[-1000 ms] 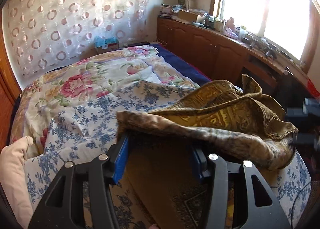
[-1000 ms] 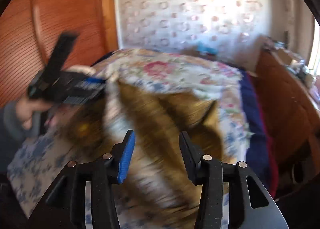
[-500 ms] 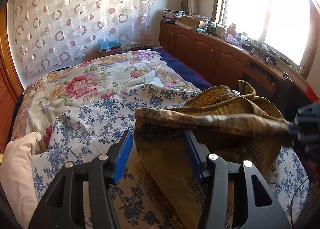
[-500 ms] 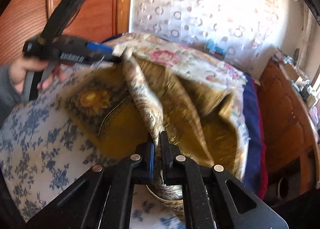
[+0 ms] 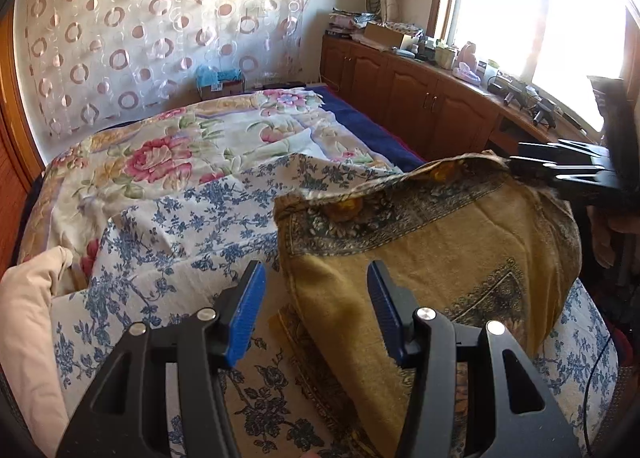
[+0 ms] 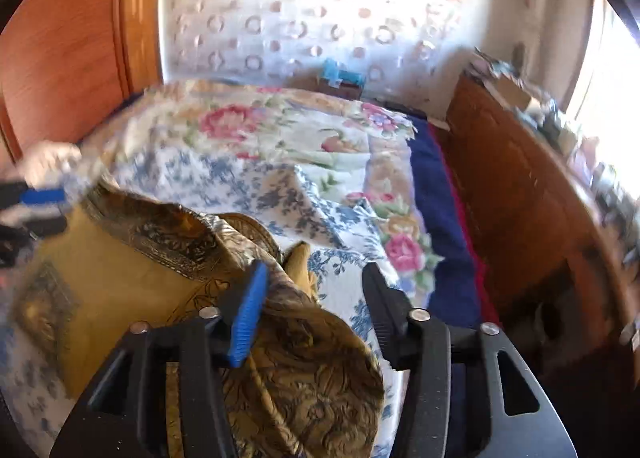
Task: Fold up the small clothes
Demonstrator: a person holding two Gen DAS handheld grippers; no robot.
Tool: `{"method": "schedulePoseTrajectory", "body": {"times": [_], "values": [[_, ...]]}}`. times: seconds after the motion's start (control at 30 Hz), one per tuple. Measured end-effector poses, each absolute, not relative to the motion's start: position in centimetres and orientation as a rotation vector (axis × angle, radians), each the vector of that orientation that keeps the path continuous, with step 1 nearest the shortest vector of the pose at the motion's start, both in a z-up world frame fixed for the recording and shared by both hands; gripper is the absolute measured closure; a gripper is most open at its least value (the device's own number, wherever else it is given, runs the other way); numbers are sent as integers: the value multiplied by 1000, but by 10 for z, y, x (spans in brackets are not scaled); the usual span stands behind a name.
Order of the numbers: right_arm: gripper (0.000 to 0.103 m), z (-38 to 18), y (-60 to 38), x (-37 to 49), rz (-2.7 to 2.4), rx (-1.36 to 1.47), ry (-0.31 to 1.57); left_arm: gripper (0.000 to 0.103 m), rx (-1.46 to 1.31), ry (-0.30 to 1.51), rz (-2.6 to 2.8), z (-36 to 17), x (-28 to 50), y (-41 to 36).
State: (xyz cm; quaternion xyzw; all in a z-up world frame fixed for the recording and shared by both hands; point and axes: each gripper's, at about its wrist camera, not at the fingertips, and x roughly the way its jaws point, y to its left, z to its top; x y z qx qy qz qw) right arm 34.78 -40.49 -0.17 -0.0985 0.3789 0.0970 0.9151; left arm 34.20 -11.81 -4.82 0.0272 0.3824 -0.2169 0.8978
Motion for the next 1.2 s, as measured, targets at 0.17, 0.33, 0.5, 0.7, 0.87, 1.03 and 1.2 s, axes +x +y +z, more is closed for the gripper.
{"method": "schedulePoseTrajectory", "body": {"times": [0.17,0.33,0.5,0.7,0.87,1.03,1.2], "values": [[21,3,-424,301,224,-119,768,51,43,846,-440,-63,349,-117],[19,-22,-431,287,197,-85,839,51,27,904,-429,-78,354,-118],[17,-47,-443,302,216,40,900,51,16,940,-423,-86,350,-115],[16,-58,-435,307,304,101,935,51,-4,945,-422,-87,341,-111],[36,-58,-423,305,360,86,938,66,-55,946,-460,-88,334,-106],[77,-59,-419,301,438,116,956,97,-139,942,-541,-82,331,-106],[88,-35,-404,285,437,46,870,99,-190,824,-585,-46,304,-94]]}}
